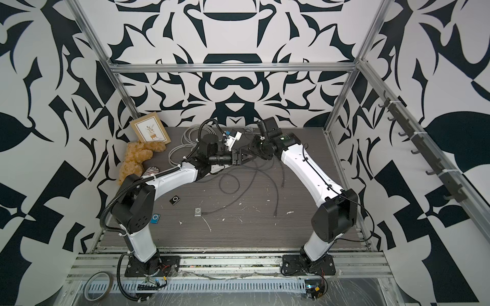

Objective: Charge mp3
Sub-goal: Pick up the plug from the center of the board.

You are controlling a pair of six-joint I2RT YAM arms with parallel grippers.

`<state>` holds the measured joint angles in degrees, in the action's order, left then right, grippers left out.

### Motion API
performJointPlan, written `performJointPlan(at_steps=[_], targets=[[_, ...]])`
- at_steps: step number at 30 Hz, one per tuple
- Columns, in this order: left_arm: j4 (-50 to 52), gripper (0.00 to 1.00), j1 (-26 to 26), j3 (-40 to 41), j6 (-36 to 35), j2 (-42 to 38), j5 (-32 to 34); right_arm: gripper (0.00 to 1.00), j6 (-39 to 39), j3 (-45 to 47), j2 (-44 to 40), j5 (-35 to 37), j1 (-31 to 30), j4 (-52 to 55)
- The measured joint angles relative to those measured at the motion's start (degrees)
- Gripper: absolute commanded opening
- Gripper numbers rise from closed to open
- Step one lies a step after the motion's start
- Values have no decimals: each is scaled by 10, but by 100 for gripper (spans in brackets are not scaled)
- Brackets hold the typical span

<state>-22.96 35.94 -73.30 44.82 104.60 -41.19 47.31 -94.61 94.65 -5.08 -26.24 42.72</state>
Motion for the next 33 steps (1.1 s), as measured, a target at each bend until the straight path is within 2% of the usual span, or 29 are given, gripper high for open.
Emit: performJointPlan(at_steps=[7, 13, 17, 19, 21, 23, 26, 30, 33], targets=[[1, 50, -4, -1, 5, 10, -2, 0, 4, 10, 0, 2, -5, -5], [5, 25, -4, -4, 4, 14, -5, 0, 7, 18, -3, 9, -6, -14], [1, 21, -6, -3, -16, 14, -4, 1, 8, 30, -11, 8, -6, -27], [-3, 20, -7, 2, -38, 11, -4, 14, 4, 34, -16, -1, -5, -33], [-10, 17, -8, 15, -68, 0, -2, 33, -4, 35, -21, -19, -3, -32], [-12, 13, -10, 28, -106, -16, -1, 42, -15, 33, -27, -43, -1, -29], [-15, 11, -10, 41, -179, -42, -2, 49, -45, 8, -36, -107, 23, 6], [-14, 9, -10, 45, -282, -71, -7, 51, -103, -26, -59, -224, 73, 60], [-3, 7, -14, 55, -360, -87, -4, 54, -148, -56, -75, -272, 102, 117]])
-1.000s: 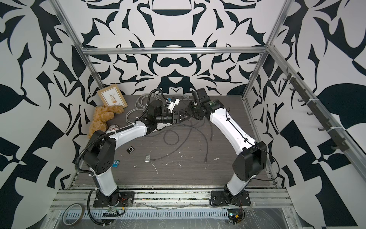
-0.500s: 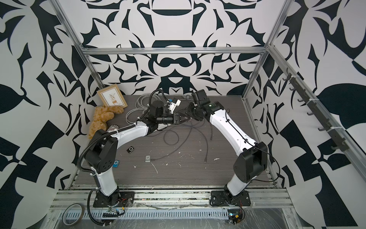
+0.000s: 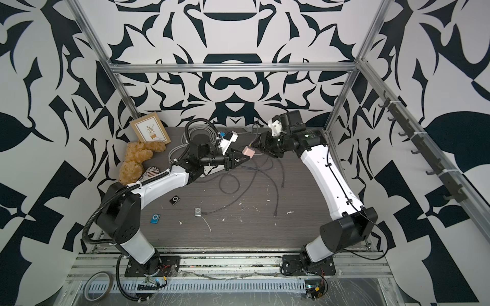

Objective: Charge mp3
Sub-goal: Pick up the plug from the center of the board.

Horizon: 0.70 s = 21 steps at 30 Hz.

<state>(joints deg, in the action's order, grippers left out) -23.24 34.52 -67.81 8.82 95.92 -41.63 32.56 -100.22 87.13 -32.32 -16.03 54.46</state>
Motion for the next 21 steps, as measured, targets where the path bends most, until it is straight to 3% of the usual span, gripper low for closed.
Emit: performJointPlan(at_steps=[5, 9, 21], targets=[[45, 5, 2, -5, -103, -5, 13, 56, -41, -19, -9, -60, 6, 34], [65, 4, 8, -5, -146, -5, 20, 57, -50, -4, -9, -89, 2, 35], [45, 1, 20, -6, -134, -5, 19, 60, -75, 23, 16, -104, 3, 28]])
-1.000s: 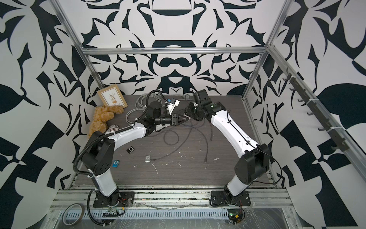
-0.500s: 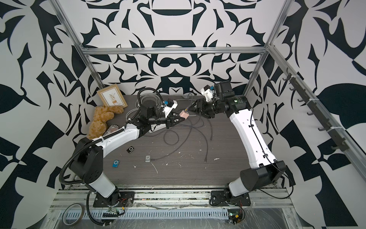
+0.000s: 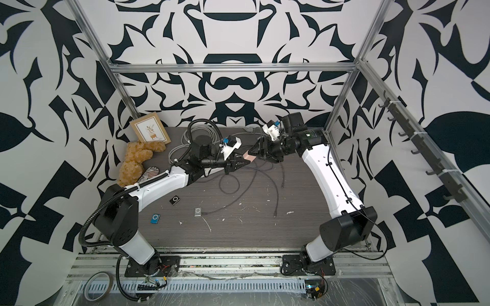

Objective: Charge mp3
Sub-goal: Pick up the plug from the center of the board.

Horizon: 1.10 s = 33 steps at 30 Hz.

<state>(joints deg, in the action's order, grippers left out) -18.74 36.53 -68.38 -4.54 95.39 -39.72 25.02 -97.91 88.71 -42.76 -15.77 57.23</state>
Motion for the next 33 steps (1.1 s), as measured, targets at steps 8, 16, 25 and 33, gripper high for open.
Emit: performJointPlan(at_steps=[8, 16, 25, 33], targets=[[-8, 0, 2, 0, 7, 0, -2, 57, -12, 7, 18, -8, 0, -8], [-12, 0, 4, 0, 7, 0, -3, 50, -12, 8, 33, -12, 0, -25], [-12, 0, 6, 0, 7, 0, 3, 33, 2, 9, 41, -17, 0, -36], [-12, 50, 8, 2, 13, 2, 13, 0, 17, 48, 24, -30, 3, -76]])
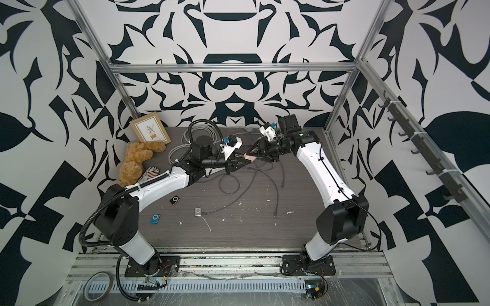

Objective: Charge mp3
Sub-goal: Pick up the plug from the center of the board, then insert the plug into the socket.

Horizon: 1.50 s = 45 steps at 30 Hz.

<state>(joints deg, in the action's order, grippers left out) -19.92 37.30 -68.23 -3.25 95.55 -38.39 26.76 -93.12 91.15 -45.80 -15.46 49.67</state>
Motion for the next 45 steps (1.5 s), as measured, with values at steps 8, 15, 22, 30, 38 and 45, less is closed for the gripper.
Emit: performJointPlan(at_steps=[8, 15, 22, 30, 38, 45], targets=[[-59, 94, -82, 70, 221, -35, 38, 0, 18, -4, -8, 214, 5, 30], [174, 99, -167, 96, 301, -216, 121, 0, 12, -77, 43, 411, 13, 43], [387, 100, -169, 7, 258, -316, 203, 0, -21, -106, 130, 470, -39, -40], [531, 99, -170, -8, 256, -353, 274, 0, -88, -179, 272, 451, -164, -198], [610, 100, -170, -38, 262, -409, 339, 0, -134, -361, 478, 426, -226, -212], [659, 99, -170, -35, 264, -445, 384, 0, -168, -466, 568, 436, -228, -176]])
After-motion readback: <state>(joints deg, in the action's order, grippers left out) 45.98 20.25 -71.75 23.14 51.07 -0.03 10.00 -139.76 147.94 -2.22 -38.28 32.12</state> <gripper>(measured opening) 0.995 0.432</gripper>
